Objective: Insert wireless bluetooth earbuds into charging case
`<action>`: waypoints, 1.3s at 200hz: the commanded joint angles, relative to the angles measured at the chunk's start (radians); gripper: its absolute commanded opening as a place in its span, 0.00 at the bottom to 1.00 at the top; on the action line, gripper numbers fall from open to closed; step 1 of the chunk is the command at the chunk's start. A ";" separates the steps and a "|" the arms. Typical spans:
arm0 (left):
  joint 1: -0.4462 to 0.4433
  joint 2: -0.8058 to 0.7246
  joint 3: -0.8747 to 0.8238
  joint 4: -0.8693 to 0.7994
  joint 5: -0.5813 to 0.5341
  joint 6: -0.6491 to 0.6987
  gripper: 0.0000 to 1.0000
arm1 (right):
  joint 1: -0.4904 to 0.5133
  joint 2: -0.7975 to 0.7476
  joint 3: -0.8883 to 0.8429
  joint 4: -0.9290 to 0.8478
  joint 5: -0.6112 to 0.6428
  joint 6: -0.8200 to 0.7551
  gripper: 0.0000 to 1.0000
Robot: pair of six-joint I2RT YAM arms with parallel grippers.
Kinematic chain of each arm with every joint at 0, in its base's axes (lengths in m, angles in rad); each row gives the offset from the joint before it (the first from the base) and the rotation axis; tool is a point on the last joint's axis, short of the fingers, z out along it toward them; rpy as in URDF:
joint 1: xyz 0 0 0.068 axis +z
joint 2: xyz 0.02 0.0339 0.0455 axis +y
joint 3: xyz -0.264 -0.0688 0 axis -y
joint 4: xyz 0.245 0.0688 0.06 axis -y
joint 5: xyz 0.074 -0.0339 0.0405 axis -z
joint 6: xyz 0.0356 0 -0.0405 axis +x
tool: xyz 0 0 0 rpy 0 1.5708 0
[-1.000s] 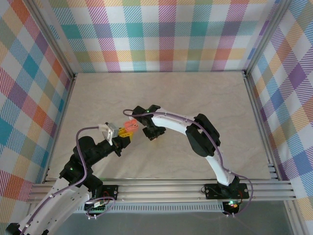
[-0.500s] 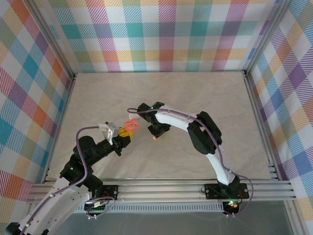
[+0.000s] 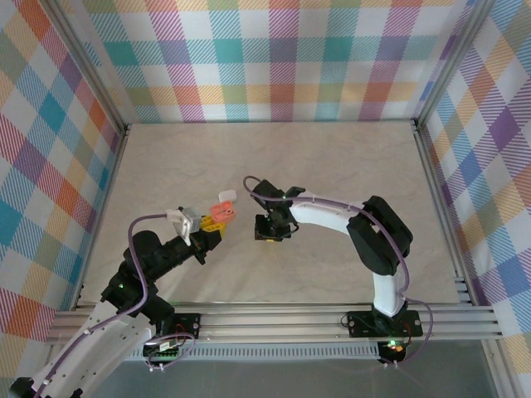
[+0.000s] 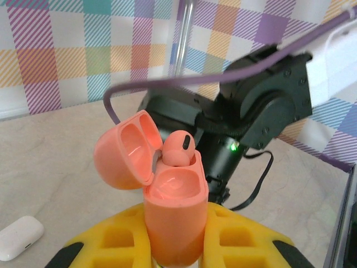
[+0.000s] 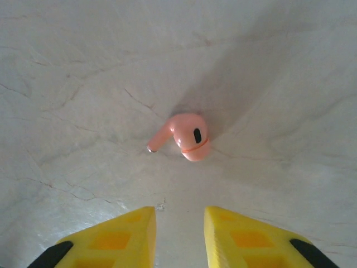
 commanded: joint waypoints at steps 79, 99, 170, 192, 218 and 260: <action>-0.010 -0.003 0.000 0.087 0.030 -0.027 0.00 | -0.007 0.054 -0.043 0.164 -0.004 0.187 0.35; -0.010 0.014 0.003 0.099 0.034 -0.026 0.00 | -0.008 0.052 -0.038 0.139 0.014 0.180 0.34; -0.010 0.067 0.002 0.148 0.042 -0.028 0.00 | -0.034 0.078 0.028 0.055 0.066 0.106 0.35; -0.010 0.070 0.006 0.147 0.041 -0.026 0.00 | -0.050 0.080 0.053 0.040 0.085 0.081 0.35; -0.010 0.075 0.008 0.148 0.035 -0.021 0.00 | -0.062 0.098 0.081 0.038 0.076 0.050 0.35; -0.010 0.102 0.016 0.157 0.037 -0.020 0.00 | -0.061 0.110 0.110 0.026 0.043 0.020 0.34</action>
